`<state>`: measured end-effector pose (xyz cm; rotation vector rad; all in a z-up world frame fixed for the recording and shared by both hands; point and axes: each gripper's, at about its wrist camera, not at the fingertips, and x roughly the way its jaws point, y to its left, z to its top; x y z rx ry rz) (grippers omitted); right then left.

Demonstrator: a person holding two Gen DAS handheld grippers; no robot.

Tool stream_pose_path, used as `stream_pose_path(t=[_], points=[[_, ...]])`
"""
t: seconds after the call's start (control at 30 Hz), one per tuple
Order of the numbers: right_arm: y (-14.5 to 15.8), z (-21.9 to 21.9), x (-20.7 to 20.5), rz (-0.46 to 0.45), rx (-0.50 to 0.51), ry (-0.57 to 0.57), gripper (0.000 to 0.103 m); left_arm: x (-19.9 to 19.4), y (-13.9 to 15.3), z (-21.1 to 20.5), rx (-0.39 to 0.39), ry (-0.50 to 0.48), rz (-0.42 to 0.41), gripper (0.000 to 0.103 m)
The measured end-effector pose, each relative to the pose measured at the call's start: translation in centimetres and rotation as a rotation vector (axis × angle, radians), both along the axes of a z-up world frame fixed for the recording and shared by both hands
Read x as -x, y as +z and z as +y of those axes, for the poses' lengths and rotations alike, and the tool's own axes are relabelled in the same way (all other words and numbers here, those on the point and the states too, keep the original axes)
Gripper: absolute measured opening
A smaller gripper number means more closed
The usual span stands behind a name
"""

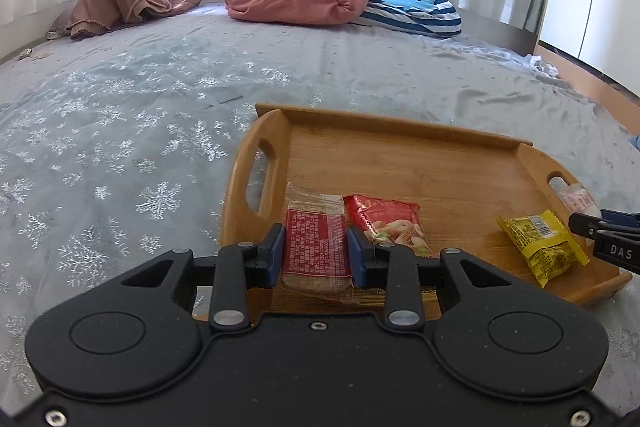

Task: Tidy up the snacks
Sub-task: 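Carry the wafer bar to the tray with the left tool while the right tool carries the cake packet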

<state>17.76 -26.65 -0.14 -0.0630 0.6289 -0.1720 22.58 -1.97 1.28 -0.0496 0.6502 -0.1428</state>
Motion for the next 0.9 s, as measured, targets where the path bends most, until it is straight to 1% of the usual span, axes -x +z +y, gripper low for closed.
stream_pose_path(t=[0.43, 0.53, 0.7, 0.9], points=[[-0.4, 0.6, -0.8, 0.019, -0.029, 0.031, 0.047, 0.0, -0.4, -0.6, -0.003, -0.013, 0.002, 0.032], [-0.6, 0.3, -0.9, 0.026, -0.053, 0.029, 0.047, 0.0, -0.5, -0.6, -0.004, -0.013, 0.003, 0.032], [-0.7, -0.6, -0.9, 0.032, -0.124, 0.019, 0.047, -0.1, -0.6, -0.6, -0.008, -0.014, 0.006, 0.032], [-0.8, -0.8, -0.9, 0.036, -0.138, 0.017, 0.048, -0.3, -0.8, -0.5, -0.009, -0.014, 0.011, 0.032]])
